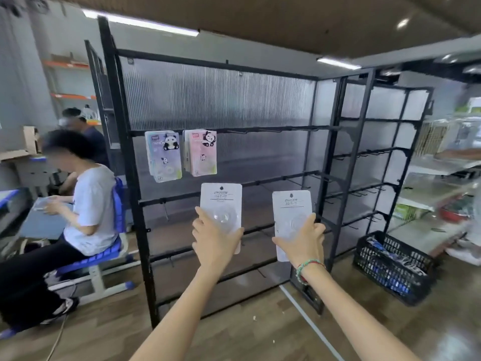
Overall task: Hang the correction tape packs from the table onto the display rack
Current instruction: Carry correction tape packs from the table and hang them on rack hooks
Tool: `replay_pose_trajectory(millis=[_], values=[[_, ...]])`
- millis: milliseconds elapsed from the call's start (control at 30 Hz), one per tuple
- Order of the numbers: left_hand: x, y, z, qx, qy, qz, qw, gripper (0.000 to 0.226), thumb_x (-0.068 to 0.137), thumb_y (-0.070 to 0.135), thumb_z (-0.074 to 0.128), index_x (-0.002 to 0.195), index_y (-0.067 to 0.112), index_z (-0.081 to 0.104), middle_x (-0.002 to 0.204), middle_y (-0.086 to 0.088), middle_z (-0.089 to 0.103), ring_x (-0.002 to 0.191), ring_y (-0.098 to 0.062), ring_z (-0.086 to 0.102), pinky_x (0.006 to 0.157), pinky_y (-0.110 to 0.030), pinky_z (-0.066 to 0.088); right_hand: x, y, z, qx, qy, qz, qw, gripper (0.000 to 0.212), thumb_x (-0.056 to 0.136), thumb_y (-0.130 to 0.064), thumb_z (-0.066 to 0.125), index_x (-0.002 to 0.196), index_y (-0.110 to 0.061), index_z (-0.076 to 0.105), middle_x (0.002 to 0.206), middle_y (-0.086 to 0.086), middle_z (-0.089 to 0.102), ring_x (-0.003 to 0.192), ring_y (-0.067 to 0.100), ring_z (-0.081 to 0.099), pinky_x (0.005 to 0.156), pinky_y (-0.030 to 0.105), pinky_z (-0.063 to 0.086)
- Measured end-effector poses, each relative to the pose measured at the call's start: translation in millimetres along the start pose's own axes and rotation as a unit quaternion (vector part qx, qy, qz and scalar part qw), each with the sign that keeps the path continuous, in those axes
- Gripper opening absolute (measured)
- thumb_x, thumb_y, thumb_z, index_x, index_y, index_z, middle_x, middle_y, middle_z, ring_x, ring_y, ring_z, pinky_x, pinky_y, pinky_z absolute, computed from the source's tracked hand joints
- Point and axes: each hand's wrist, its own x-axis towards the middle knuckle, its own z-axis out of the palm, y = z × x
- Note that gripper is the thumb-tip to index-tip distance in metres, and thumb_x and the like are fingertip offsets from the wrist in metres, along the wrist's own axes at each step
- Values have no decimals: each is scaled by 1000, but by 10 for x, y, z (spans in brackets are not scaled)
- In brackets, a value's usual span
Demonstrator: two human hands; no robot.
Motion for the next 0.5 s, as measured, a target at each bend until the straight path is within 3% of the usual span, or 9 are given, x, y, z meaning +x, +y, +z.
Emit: replay_pose_trajectory(millis=[200,500], values=[[731,443,503,0,26,26,999,119,71,53,76,150,6,1,139,-16,35,127,-34,39,97,-48,40,992,-97,100,22,16,-9,1000,109,62,-40,83,142,-13,15,125,14,32,112,36,43,93,44,43],[1481,898,1110,13,73,22,997,119,69,50,78,150,8,2,137,-16,35,126,-35,39,98,-50,40,2231,-69,336,23,-5,-74,997,114,65,-42,82,147,-11,9,129,16,30,119,35,36,95,45,40]])
